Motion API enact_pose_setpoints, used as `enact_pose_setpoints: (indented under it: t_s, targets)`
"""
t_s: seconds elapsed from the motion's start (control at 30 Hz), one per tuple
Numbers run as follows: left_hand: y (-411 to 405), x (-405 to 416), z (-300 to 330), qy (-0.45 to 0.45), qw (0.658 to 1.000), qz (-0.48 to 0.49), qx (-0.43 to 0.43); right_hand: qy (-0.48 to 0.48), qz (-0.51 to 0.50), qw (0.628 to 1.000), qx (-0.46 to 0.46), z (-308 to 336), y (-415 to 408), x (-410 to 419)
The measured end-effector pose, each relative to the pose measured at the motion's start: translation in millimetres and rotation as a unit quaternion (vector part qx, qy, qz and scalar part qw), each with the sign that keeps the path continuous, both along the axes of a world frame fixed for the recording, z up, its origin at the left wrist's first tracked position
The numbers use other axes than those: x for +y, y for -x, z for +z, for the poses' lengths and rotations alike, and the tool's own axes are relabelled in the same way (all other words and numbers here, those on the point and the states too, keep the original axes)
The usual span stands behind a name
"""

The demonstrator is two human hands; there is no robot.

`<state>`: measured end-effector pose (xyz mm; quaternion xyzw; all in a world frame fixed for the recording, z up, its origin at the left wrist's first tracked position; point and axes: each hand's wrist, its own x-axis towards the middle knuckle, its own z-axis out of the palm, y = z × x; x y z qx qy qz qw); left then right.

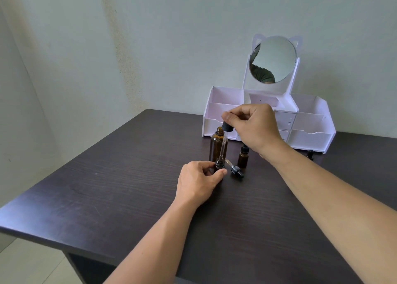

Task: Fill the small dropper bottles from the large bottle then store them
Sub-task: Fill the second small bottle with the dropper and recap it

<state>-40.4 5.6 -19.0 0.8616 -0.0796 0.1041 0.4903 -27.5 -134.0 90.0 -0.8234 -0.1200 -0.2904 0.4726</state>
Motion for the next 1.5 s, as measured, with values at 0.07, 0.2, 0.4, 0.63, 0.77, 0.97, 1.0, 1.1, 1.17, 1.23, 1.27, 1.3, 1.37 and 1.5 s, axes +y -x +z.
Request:
enact_pose_setpoints:
  t_s: [0.07,0.2,0.4,0.63,0.77,0.97,1.0,1.1,1.17,1.23,1.27,1.3,1.37,1.5]
  targets:
    - [-0.1,-0.2,-0.1,-0.002,1.0,0.001,-0.002,0.007,-0.009,1.0,-0.001,-1.7,0.0,1.1]
    - [-0.5,-0.1,0.0,-0.003,1.0,-0.001,0.001,0.013,-0.003,1.0,-0.002,-1.8,1.7,3.1]
    - [-1.8,-0.2,-0.1,-0.004,1.0,-0.006,0.008,0.013,0.011,1.0,-0.002,-1.0,3.5,4.0]
    - [-0.5,0.0,-0.2,-0.006,1.0,0.0,0.001,-0.016,0.035,0.999,0.016,12.5,1.8,-4.2]
    - [0.4,-0.5,0.3,0.0,1.0,0.002,0.0,-0.064,0.006,0.998,-0.03,32.9,-2.9,-9.8]
    - [1.4,-1.0,0.2,0.007,1.0,0.004,-0.002,-0.102,-0.014,0.992,-0.071,46.1,-15.0,-6.3]
    - [1.9,-1.1,0.4,0.009,1.0,0.005,-0.003,-0.099,-0.016,0.992,-0.072,45.3,-17.8,-5.4]
    - [1.7,-0.7,0.2,0.013,1.0,0.006,-0.005,-0.088,-0.022,0.994,-0.067,39.8,-25.2,-4.0]
    - [1.5,-0.6,-0.3,0.01,1.0,0.005,-0.008,-0.084,-0.026,0.994,-0.064,34.4,-29.3,-4.6]
    - [1.2,-0.6,-0.5,0.01,1.0,0.004,-0.006,-0.077,-0.028,0.995,-0.057,28.8,-33.1,-4.7]
    - [1.1,-0.6,-0.4,0.011,1.0,0.004,-0.005,-0.075,-0.026,0.996,-0.05,25.8,-34.8,-4.3]
    - [1.0,-0.6,-0.2,0.01,1.0,0.004,-0.004,-0.073,-0.024,0.996,-0.042,22.7,-36.2,-3.4]
    - [1.1,-0.6,0.1,0.007,1.0,0.004,-0.005,-0.061,-0.02,0.998,-0.024,15.8,-38.7,-1.3]
    - [1.3,-0.2,0.3,0.005,1.0,0.005,-0.007,-0.015,-0.026,1.0,0.005,3.2,-42.7,3.5]
